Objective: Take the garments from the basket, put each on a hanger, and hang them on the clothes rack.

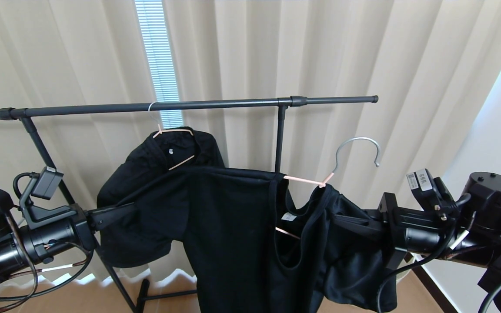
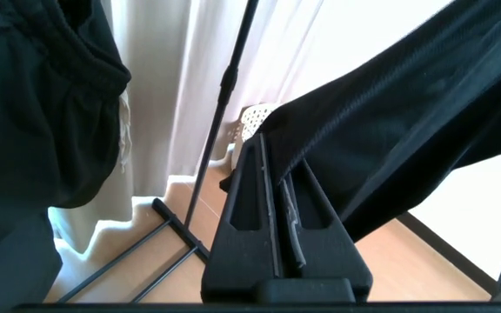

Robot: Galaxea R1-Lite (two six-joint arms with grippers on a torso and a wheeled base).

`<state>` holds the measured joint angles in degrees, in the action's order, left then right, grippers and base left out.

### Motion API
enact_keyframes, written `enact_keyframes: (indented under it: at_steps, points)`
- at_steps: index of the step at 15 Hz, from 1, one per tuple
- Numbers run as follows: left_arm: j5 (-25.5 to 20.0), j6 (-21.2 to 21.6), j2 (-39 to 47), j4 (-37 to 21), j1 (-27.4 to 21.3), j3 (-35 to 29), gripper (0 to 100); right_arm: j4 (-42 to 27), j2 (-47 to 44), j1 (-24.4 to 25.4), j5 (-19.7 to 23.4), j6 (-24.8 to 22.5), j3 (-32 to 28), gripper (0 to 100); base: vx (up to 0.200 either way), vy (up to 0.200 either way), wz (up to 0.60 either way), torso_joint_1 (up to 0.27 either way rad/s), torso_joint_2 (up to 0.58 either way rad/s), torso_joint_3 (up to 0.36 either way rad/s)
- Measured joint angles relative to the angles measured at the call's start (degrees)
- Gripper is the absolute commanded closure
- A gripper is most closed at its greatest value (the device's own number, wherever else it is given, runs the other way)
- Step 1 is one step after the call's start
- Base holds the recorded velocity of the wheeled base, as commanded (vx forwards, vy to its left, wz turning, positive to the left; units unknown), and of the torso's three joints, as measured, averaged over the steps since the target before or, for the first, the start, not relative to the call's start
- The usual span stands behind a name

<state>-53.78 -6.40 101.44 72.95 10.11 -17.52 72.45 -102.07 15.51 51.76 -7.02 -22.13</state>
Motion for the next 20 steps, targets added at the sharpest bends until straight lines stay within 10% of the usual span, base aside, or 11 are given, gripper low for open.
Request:
enact_keyframes:
  at_steps: [7, 8, 20]
  points:
    - [-0.09, -0.17, 0.52, 1.99, -0.09, 1.16, 100, 0.0, -0.21, 0.04, -0.01, 0.02, 0.0, 100, 0.0, 0.0, 0.0, 0.0, 0.0, 0.0]
    - [-0.09, -0.11, 0.52, 2.02, -0.02, 1.21, 0, -0.02, -0.21, 0.0, -0.01, 0.0, 0.0, 100, 0.0, 0.0, 0.0, 0.0, 0.0, 0.0]
    - [0.37, -4.27, 0.05, 8.69, -1.57, 3.27, 0, 0.02, -2.8, 0.09, -0.11, -0.17, 0.11, 100, 0.0, 0.0, 0.0, 0.0, 0.0, 0.0]
